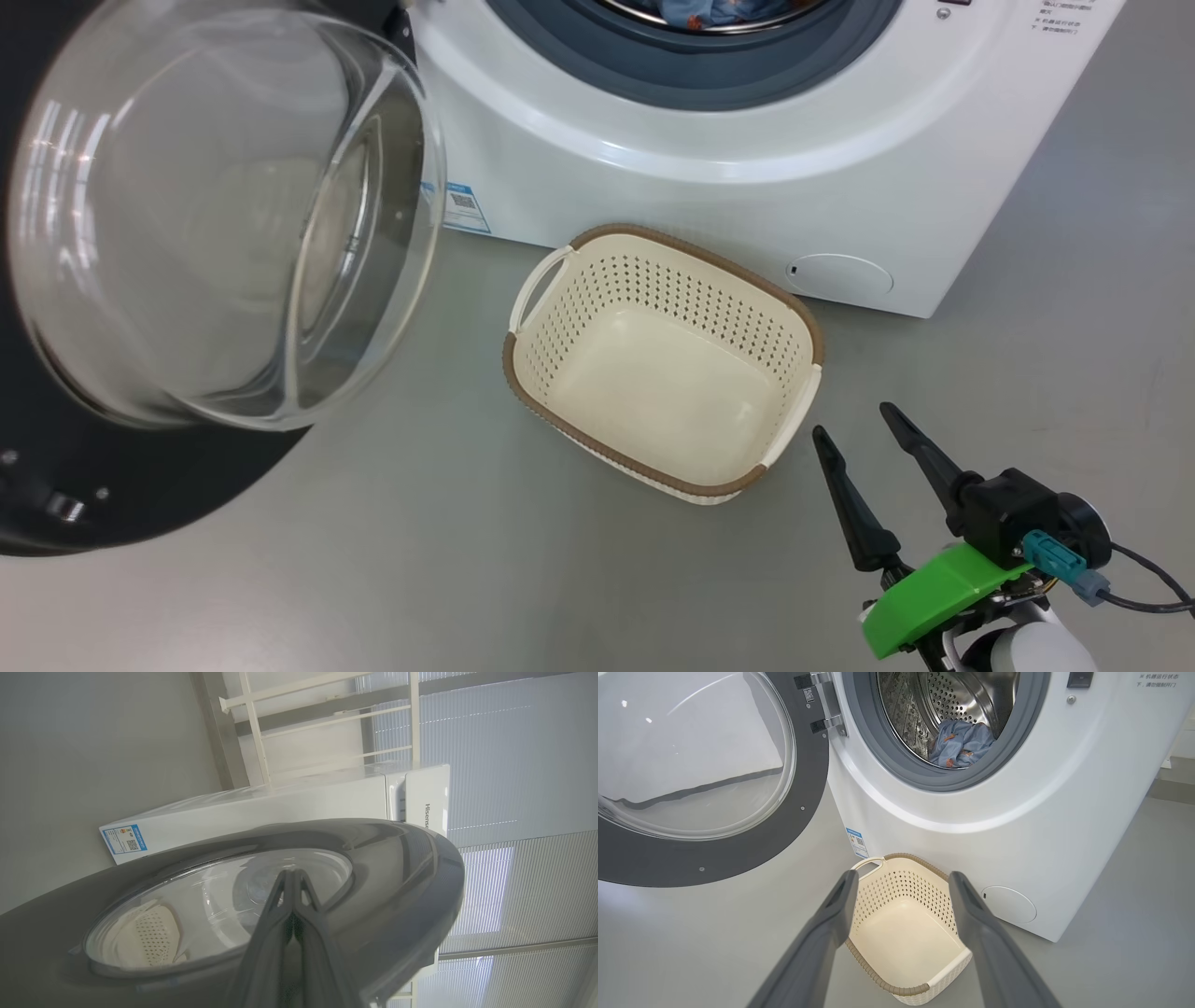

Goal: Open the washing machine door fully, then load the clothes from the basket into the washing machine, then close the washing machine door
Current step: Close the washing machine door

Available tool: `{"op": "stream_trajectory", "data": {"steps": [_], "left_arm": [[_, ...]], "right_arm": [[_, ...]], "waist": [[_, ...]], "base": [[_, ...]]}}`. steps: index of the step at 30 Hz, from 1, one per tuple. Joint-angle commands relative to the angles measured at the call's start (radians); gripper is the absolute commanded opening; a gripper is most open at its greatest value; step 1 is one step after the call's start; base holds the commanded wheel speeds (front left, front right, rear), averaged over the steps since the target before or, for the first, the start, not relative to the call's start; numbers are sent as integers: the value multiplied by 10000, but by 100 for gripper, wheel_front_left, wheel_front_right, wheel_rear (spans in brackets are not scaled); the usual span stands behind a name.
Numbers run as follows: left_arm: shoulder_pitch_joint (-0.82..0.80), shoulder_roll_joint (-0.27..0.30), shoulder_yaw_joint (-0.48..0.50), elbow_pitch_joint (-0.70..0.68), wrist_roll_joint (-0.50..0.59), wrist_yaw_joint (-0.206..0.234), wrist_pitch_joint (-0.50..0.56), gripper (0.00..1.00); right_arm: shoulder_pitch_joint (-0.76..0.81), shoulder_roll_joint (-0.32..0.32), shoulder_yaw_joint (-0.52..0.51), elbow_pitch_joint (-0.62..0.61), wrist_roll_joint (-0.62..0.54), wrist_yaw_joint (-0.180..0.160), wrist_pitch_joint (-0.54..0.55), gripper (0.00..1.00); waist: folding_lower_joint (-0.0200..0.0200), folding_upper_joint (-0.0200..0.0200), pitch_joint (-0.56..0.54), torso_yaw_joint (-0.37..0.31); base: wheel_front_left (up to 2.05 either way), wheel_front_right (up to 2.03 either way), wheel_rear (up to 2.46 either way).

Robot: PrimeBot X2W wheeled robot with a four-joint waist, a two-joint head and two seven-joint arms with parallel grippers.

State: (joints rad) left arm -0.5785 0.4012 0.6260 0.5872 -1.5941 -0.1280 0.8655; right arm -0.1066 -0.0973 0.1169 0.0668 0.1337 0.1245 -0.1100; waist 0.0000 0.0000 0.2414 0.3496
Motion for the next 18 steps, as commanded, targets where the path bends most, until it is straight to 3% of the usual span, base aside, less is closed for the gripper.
{"op": "stream_trajectory", "data": {"steps": [1,8,18], "left_arm": [[260,391,28,-320,-115,-26,310,0],[541,-34,-14,-1119,-874,60,1430,0],[1305,-846,-582,-2928,-1403,609,2742,0]], "right_arm": [[-201,57,266,-196,199,62,-8,100],[-186,101,252,-5,333,62,-87,100],[-157,220,216,292,438,62,-201,100]], "waist": [[0,0,-12,29],[0,0,-144,183],[0,0,-365,198]], "base": [[0,0,0],[0,0,0],[0,0,0]]}}
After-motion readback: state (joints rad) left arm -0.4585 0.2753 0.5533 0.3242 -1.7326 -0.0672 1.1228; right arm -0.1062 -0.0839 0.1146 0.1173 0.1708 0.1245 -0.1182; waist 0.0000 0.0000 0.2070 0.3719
